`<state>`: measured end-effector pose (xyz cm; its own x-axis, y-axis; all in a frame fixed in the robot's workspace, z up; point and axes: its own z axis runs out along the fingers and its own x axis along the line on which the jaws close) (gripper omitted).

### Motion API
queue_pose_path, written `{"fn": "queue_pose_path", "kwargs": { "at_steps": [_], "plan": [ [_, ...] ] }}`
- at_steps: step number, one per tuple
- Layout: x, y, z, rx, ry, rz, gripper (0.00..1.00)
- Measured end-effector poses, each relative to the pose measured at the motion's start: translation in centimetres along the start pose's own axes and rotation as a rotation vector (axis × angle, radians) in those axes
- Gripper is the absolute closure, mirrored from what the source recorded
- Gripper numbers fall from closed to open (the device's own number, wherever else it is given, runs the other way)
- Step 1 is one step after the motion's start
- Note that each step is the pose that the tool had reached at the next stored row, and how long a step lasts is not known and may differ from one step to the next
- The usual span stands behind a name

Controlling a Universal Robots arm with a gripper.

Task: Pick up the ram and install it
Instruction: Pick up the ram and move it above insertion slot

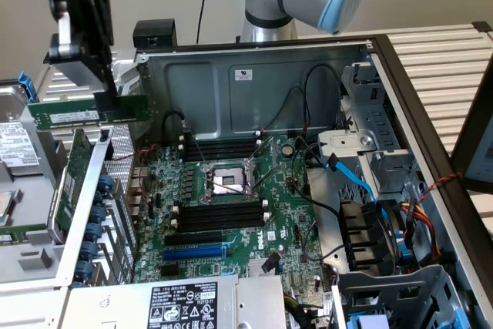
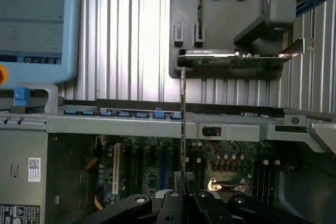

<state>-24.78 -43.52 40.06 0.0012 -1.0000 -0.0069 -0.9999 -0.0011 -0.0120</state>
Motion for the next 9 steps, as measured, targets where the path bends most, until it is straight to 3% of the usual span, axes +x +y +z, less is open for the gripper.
{"fn": "queue_pose_path", "kwargs": {
  "at_steps": [9],
  "plan": [
    [-0.2, -4.08, 0.93, -0.0014, 0.0001, 0.0, 0.88]
  ]
}}
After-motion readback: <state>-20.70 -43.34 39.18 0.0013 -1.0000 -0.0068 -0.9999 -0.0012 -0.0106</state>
